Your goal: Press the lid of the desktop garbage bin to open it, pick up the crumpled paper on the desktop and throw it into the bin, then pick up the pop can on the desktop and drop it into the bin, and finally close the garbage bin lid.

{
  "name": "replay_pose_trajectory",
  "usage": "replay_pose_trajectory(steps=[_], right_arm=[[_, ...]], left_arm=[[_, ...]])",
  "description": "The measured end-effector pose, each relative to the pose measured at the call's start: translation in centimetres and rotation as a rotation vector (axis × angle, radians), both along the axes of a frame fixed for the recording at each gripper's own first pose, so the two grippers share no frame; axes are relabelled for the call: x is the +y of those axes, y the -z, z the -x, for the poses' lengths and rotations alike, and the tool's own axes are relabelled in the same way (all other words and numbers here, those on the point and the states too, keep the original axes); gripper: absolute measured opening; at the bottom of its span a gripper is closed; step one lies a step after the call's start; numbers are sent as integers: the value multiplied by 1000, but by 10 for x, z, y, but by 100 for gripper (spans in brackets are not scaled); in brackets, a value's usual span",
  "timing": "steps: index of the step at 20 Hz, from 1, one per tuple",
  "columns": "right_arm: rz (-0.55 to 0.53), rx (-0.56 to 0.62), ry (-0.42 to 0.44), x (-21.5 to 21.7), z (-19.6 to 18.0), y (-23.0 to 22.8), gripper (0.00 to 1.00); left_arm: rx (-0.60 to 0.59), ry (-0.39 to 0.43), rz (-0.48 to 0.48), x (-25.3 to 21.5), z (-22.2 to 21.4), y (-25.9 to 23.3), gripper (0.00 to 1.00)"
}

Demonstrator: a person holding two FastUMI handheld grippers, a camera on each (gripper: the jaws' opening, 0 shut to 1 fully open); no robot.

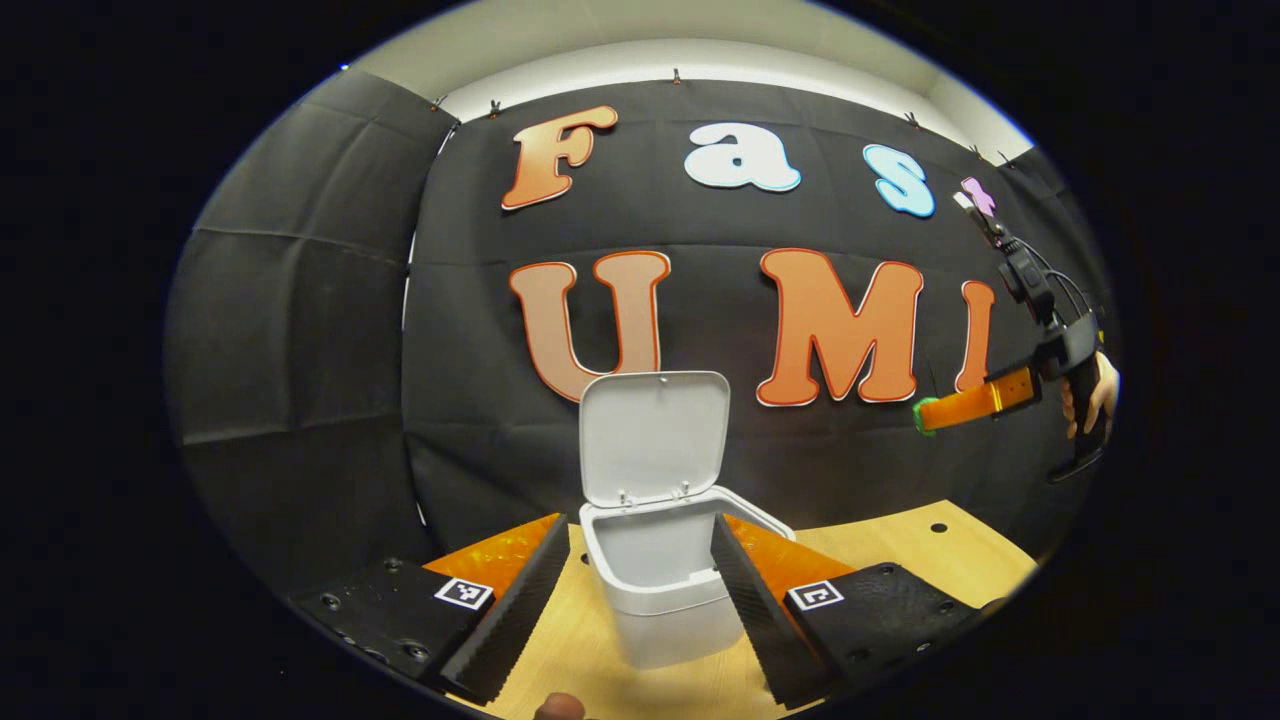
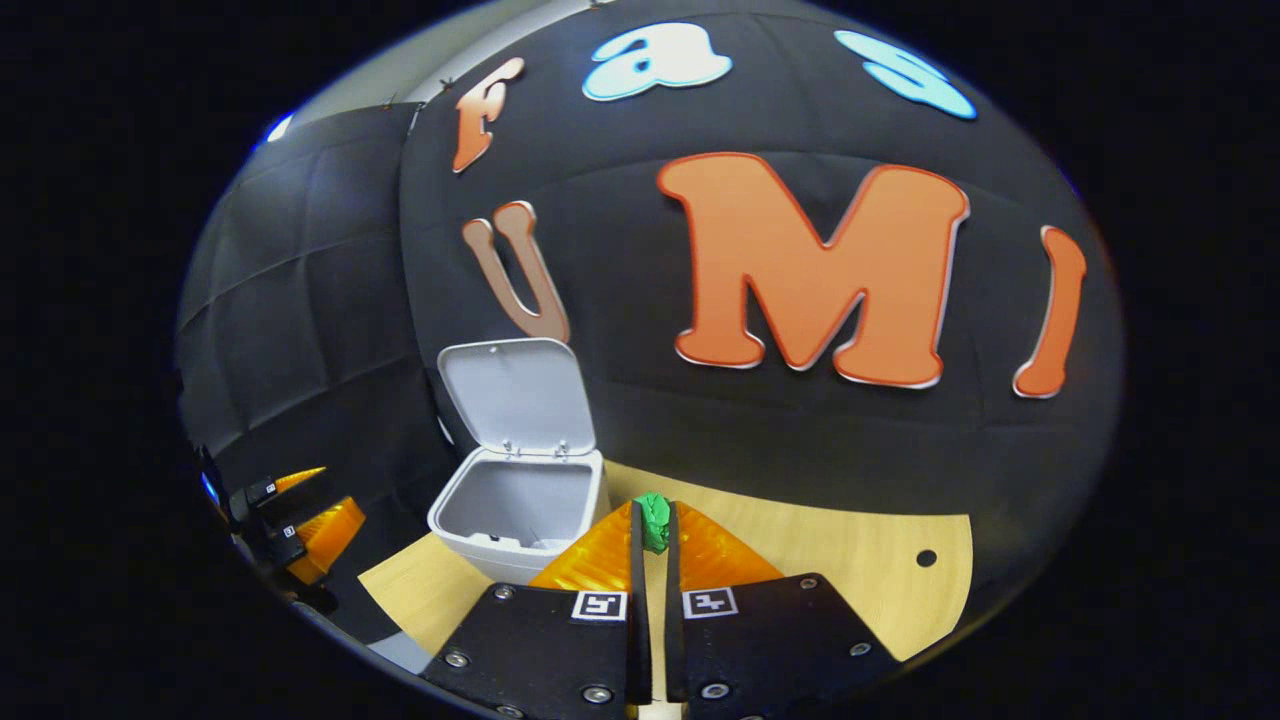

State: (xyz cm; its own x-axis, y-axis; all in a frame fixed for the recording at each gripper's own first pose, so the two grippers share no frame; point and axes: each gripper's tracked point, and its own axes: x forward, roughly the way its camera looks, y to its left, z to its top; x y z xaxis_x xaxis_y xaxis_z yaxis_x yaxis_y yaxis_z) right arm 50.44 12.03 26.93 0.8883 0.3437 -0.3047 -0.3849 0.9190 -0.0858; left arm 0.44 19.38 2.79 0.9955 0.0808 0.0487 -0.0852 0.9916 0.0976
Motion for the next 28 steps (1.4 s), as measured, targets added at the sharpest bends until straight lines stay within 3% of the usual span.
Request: replay_pose_trajectory(steps=[7,14,17,21,26,28], right_arm=[[62,18,-144,96,-25,12,6],[120,34,-185,174,-58,37,6],[115,51,-198,189,-58,47,12],[102,78,-193,194,-60,53,28],[78,88,-129,191,-72,47,95],[66,73,-131,189,-71,41,95]], left_arm=[[-9,-86,-1,54,26,-2,91],[8,-151,7,104,47,5,91],[15,-177,17,121,54,10,91],[16,-194,53,135,60,14,91],[20,-193,47,133,59,16,91],[19,-187,45,130,57,16,91]])
